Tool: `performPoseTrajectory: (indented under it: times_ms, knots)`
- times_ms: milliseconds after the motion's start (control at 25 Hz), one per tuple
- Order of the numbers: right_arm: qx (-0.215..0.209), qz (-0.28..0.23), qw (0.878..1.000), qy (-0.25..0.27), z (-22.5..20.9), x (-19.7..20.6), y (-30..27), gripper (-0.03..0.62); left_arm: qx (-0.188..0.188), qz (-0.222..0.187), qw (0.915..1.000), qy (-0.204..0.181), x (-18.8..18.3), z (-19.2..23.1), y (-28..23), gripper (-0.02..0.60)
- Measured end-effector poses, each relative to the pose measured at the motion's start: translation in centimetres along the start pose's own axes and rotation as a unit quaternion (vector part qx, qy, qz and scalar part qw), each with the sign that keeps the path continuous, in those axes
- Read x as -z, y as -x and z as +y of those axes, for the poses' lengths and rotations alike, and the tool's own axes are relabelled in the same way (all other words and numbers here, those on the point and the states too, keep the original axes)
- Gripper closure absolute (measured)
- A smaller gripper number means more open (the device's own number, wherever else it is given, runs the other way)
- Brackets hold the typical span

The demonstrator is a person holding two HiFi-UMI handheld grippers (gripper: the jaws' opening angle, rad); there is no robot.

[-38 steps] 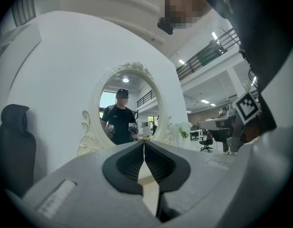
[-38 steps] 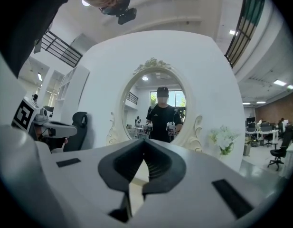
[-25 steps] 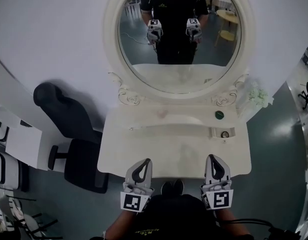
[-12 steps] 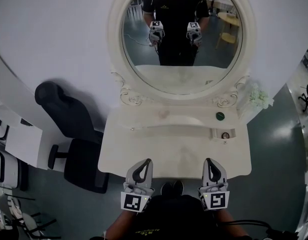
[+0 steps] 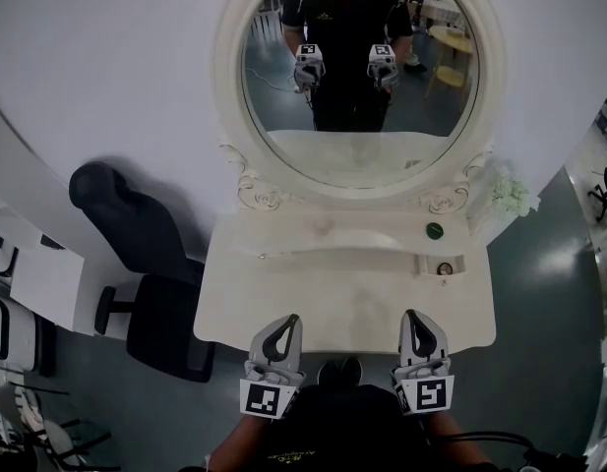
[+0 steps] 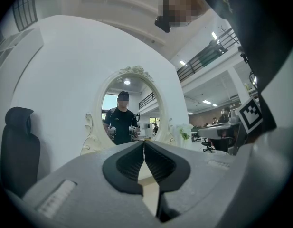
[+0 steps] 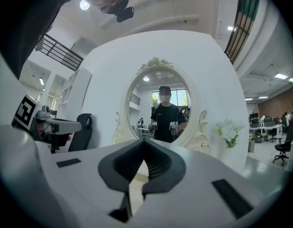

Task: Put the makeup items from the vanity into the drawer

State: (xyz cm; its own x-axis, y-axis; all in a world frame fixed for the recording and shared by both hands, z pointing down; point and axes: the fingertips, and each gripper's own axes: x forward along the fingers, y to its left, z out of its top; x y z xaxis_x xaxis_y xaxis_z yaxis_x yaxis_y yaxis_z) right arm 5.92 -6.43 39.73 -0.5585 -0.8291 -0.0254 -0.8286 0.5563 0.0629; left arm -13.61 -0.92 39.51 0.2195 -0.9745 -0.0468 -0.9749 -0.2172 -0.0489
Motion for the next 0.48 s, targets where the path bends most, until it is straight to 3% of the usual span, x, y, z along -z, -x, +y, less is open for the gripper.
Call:
performPoseTrajectory:
  times_ms: [480]
  knots:
    - [-0.002,0.011,1.0,0.003,0.56,0.4,-0.38,0.594,-0.005,0.003,1.0,0.008,-0.16,0.75,0.06,0.558]
